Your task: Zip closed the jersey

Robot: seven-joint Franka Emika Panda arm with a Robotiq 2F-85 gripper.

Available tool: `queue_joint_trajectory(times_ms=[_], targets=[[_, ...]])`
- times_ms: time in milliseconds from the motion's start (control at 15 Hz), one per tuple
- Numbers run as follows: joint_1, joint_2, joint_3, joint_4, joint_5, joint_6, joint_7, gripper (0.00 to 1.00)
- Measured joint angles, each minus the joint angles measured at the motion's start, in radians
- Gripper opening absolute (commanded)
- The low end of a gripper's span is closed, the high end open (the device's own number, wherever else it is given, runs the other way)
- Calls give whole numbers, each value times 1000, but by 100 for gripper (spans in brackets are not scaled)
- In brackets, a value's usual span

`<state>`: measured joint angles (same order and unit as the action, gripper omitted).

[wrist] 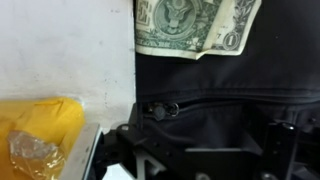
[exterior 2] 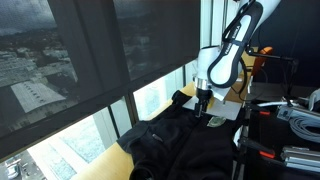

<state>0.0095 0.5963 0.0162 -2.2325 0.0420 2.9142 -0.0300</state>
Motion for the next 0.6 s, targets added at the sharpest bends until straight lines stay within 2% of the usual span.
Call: queue_joint_trajectory(times_ms=[67, 133, 267, 600], targets=[[2, -1, 0, -1, 0, 0, 1, 95], [2, -1, 0, -2, 0, 0, 2, 74], [2, -1, 0, -2, 0, 0, 3, 69], [0, -1, 0, -2, 0, 0, 3, 30]])
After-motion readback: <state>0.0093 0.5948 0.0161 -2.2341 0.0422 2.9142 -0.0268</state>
